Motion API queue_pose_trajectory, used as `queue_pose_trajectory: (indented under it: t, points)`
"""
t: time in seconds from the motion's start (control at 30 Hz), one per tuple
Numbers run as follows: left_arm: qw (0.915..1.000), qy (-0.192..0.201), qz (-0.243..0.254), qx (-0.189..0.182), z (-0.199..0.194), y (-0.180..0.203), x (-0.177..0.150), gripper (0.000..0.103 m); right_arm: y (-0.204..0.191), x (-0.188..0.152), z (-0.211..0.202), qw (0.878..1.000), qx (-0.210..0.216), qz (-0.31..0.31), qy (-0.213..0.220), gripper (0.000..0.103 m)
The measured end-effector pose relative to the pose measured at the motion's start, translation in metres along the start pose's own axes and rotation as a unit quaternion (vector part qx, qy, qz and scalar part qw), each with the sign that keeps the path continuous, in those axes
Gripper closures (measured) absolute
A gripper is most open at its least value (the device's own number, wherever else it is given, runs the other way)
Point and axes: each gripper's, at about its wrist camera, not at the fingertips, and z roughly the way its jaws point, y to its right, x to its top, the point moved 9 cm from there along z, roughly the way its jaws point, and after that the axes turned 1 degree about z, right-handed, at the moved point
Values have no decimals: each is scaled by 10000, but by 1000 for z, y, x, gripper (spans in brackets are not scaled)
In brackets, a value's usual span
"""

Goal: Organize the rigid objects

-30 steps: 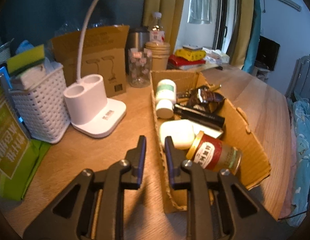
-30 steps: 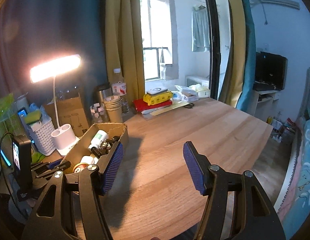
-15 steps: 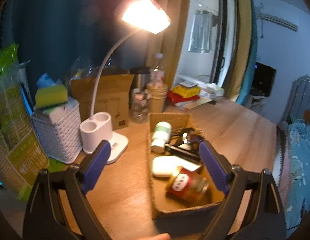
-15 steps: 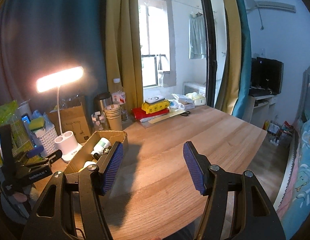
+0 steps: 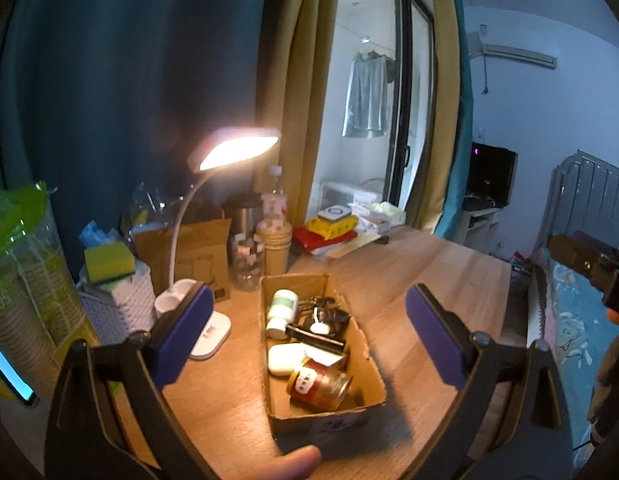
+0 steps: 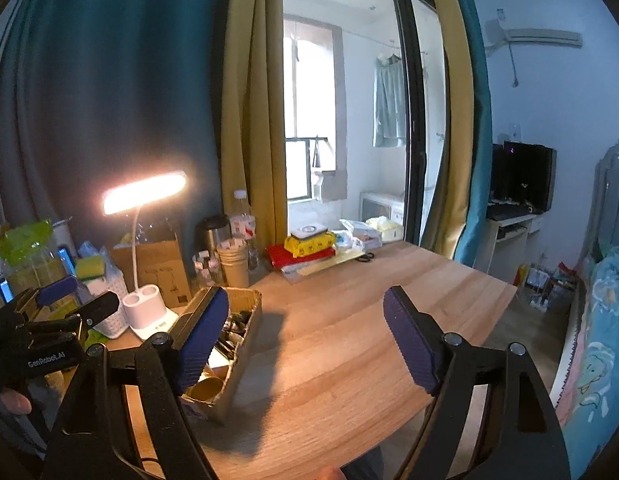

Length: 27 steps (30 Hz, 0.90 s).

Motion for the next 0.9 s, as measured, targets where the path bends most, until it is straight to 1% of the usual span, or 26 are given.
queue_pose_trajectory:
  t: [0.07,0.17,0.3,0.53,0.7,0.9]
  points:
    - [9999,95,43,14,-8,3,5,5,-3,3,-6,10000,3,-48,42,20]
    - [9997,195,94,-124,-20,8,13,5,-7,7,-13,9999,-11,-117,104,20]
    - [9988,400,187,-198,-32,14,22,4,-5,8,-16,9998,-67,-106,130,20]
    - [9985,423,235,-257,-35,16,23,4,-1,5,-8,9999,-99,-24,47,20]
    - [9988,317,260,-251,-30,17,18,4,-1,1,-2,9999,-95,-38,-28,20]
    - [9989,320,237,-254,-29,16,19,4,1,-1,4,9999,-113,-20,-88,20]
